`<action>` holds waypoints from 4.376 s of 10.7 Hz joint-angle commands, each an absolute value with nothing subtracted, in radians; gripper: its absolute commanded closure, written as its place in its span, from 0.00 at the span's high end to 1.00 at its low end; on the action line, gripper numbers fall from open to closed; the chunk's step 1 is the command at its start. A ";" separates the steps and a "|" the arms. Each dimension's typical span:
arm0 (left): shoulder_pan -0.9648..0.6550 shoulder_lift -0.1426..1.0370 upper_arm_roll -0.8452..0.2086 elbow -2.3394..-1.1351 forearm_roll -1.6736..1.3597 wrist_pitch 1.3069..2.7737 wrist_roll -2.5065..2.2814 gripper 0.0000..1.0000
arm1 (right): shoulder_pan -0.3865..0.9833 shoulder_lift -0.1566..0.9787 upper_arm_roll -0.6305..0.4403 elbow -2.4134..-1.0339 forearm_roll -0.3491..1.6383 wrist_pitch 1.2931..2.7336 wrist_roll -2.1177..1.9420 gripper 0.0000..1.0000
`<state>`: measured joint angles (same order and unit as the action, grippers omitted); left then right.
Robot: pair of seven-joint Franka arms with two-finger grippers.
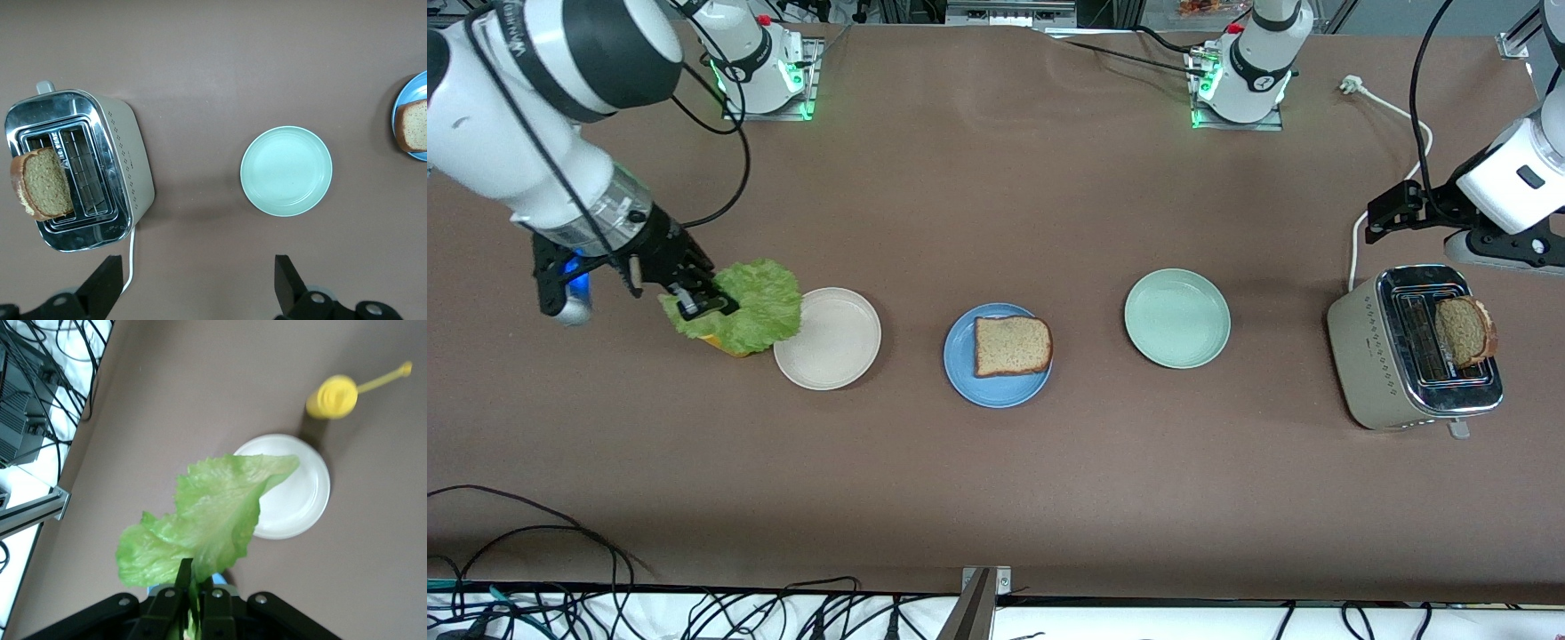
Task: Make sandwich in blue plate with both arms
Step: 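Carry the lettuce leaf over the blue plate with the right gripper, then lower the lettuce onto the bread and open the right gripper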
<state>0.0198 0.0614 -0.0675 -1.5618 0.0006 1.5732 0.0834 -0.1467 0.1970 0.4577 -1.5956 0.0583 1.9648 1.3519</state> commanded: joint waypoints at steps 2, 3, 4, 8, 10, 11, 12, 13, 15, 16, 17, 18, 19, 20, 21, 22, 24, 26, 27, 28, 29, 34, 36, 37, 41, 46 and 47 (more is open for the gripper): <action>0.023 0.035 -0.069 -1.585 0.003 1.591 0.103 1.00 | -0.014 0.250 0.474 -1.597 0.066 2.052 1.592 0.00; 0.023 0.037 -0.069 -1.585 0.003 1.591 0.103 1.00 | 0.026 0.282 0.474 -1.597 0.061 2.101 1.632 0.00; 0.023 0.037 -0.069 -1.585 0.003 1.591 0.103 1.00 | 0.052 0.313 0.474 -1.597 0.061 2.144 1.663 0.00; 0.025 0.038 -0.067 -1.583 0.003 1.589 0.103 1.00 | 0.146 0.469 0.472 -1.592 0.007 2.347 1.776 0.00; 0.025 0.038 -0.067 -1.583 0.003 1.589 0.103 1.00 | 0.178 0.543 0.471 -1.592 -0.050 2.432 1.836 0.00; 0.023 0.038 -0.067 -1.583 0.003 1.589 0.103 1.00 | 0.196 0.586 0.471 -1.591 -0.057 2.492 1.856 0.00; 0.023 0.038 -0.067 -1.583 0.005 1.589 0.103 1.00 | 0.215 0.625 0.471 -1.588 -0.057 2.547 1.874 0.00; 0.025 0.038 -0.067 -1.583 0.005 1.589 0.103 1.00 | 0.242 0.650 0.469 -1.588 -0.054 2.583 1.882 0.00; 0.026 0.040 -0.066 -1.583 0.005 1.589 0.101 1.00 | 0.270 0.701 0.468 -1.588 -0.051 2.660 1.914 0.00; 0.026 0.040 -0.066 -1.582 0.005 1.589 0.098 1.00 | 0.284 0.719 0.468 -1.586 -0.057 2.689 1.937 0.00; 0.026 0.041 -0.064 -1.582 0.005 1.589 0.098 1.00 | 0.300 0.732 0.465 -1.586 -0.057 2.710 1.937 0.00; 0.026 0.041 -0.064 -1.582 0.005 1.589 0.098 1.00 | 0.308 0.738 0.451 -1.586 -0.057 2.721 1.937 0.00; 0.026 0.041 -0.063 -1.582 0.005 1.589 0.095 1.00 | 0.316 0.748 0.443 -1.586 -0.057 2.723 1.937 0.00; 0.026 0.041 -0.063 -1.582 0.005 1.589 0.094 1.00 | 0.314 0.762 0.437 -1.586 -0.057 2.723 1.937 0.00; 0.026 0.041 -0.063 -1.582 0.005 1.589 0.094 1.00 | 0.314 0.771 0.420 -1.586 -0.058 2.723 1.936 0.00; 0.026 0.041 -0.063 -1.582 0.005 1.589 0.094 1.00 | 0.314 0.784 0.413 -1.586 -0.060 2.723 1.933 0.00; 0.026 0.041 -0.063 -1.582 0.005 1.589 0.094 1.00 | 0.316 0.805 0.410 -1.586 -0.095 2.727 1.934 0.09; 0.028 0.043 -0.063 -1.582 0.005 1.589 0.098 1.00 | 0.334 0.816 0.410 -1.586 -0.094 2.773 1.940 0.09; 0.028 0.041 -0.063 -1.582 0.005 1.589 0.100 1.00 | 0.339 0.816 0.408 -1.586 -0.091 2.775 1.940 0.09; 0.028 0.041 -0.063 -1.582 0.003 1.589 0.100 1.00 | 0.342 0.818 0.408 -1.586 -0.091 2.776 1.940 0.09; 0.028 0.043 -0.063 -1.582 0.003 1.589 0.100 1.00 | 0.347 0.824 0.408 -1.586 -0.095 2.778 1.940 0.11; 0.028 0.043 -0.063 -1.582 0.003 1.589 0.101 1.00 | 0.348 0.839 0.388 -1.577 -0.121 2.796 1.934 1.00; 0.028 0.043 -0.063 -1.582 0.003 1.589 0.101 1.00 | 0.348 0.841 0.388 -1.568 -0.121 2.796 1.933 1.00; 0.028 0.043 -0.063 -1.582 0.003 1.589 0.101 1.00 | 0.347 0.838 0.388 -1.548 -0.118 2.793 1.933 1.00; 0.031 0.043 -0.063 -1.582 0.003 1.589 0.101 1.00 | 0.350 0.773 0.397 -1.537 -0.117 2.705 1.939 1.00; 0.031 0.043 -0.063 -1.580 0.003 1.589 0.103 1.00 | 0.347 0.770 0.419 -1.529 -0.117 2.684 1.940 1.00; 0.031 0.043 -0.063 -1.580 0.003 1.589 0.103 1.00 | 0.345 0.769 0.417 -1.529 -0.114 2.683 1.940 1.00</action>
<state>0.0259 0.0589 -0.0637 -1.5649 0.0006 1.5773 0.0834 0.3475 0.7736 0.4151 -1.5400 -0.0968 2.7036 1.9169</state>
